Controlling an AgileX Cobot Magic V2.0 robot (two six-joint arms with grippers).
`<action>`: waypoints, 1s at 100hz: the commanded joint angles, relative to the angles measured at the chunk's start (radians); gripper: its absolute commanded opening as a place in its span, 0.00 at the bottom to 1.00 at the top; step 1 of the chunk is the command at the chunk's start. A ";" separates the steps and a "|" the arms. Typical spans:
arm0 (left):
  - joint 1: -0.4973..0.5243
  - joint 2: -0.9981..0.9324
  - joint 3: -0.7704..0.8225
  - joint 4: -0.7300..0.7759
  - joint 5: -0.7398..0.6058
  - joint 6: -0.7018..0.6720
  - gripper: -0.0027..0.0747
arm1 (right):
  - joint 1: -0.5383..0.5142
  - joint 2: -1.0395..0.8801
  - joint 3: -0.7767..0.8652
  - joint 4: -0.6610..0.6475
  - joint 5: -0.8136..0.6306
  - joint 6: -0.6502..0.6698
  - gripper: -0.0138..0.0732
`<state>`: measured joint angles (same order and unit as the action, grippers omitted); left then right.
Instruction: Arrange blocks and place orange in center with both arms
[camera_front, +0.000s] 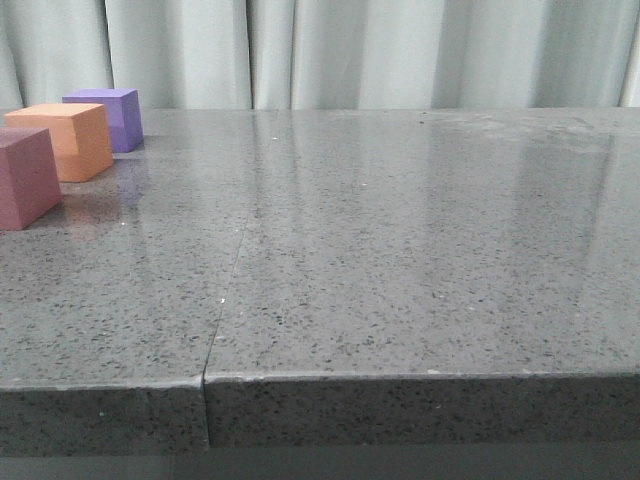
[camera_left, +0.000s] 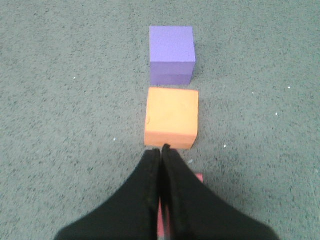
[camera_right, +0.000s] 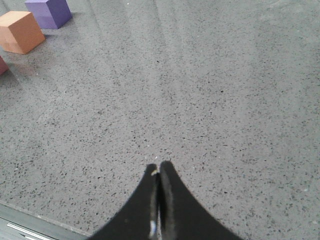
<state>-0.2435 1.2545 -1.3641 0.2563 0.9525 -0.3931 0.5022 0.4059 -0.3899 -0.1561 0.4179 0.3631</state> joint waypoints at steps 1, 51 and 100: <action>0.001 -0.082 0.019 0.005 -0.051 -0.010 0.01 | -0.003 0.004 -0.025 -0.018 -0.071 -0.009 0.08; 0.001 -0.395 0.272 0.015 0.187 -0.012 0.01 | -0.003 0.004 -0.025 -0.018 -0.071 -0.009 0.08; 0.061 -0.771 0.674 -0.004 -0.256 0.024 0.01 | -0.003 0.004 -0.025 -0.018 -0.071 -0.009 0.08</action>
<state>-0.2109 0.5326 -0.7620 0.2711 0.9364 -0.3911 0.5022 0.4059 -0.3899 -0.1561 0.4179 0.3631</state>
